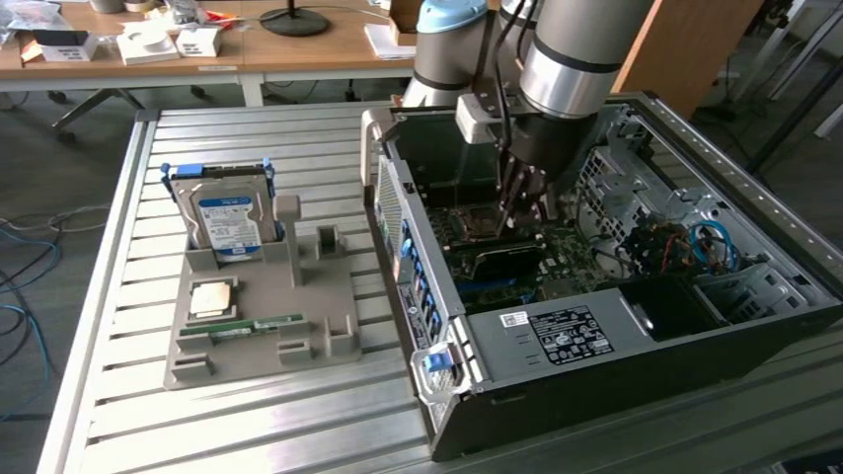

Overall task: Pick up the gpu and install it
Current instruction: 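Press down on the gpu until it lock into place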

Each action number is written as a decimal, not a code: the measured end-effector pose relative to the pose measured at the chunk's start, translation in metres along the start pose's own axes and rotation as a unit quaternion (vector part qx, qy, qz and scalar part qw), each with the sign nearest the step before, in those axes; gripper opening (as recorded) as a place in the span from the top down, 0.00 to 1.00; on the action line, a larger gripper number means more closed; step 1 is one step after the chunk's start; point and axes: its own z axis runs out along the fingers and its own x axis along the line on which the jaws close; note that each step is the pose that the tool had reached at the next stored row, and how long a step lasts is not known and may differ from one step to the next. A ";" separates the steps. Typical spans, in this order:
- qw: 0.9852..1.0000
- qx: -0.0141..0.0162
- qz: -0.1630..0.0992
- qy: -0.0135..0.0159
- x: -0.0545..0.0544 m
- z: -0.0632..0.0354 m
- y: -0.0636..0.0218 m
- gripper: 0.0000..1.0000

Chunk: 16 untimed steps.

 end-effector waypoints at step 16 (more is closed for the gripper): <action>1.000 0.001 0.000 0.000 -0.005 0.0153 0.0047 0.89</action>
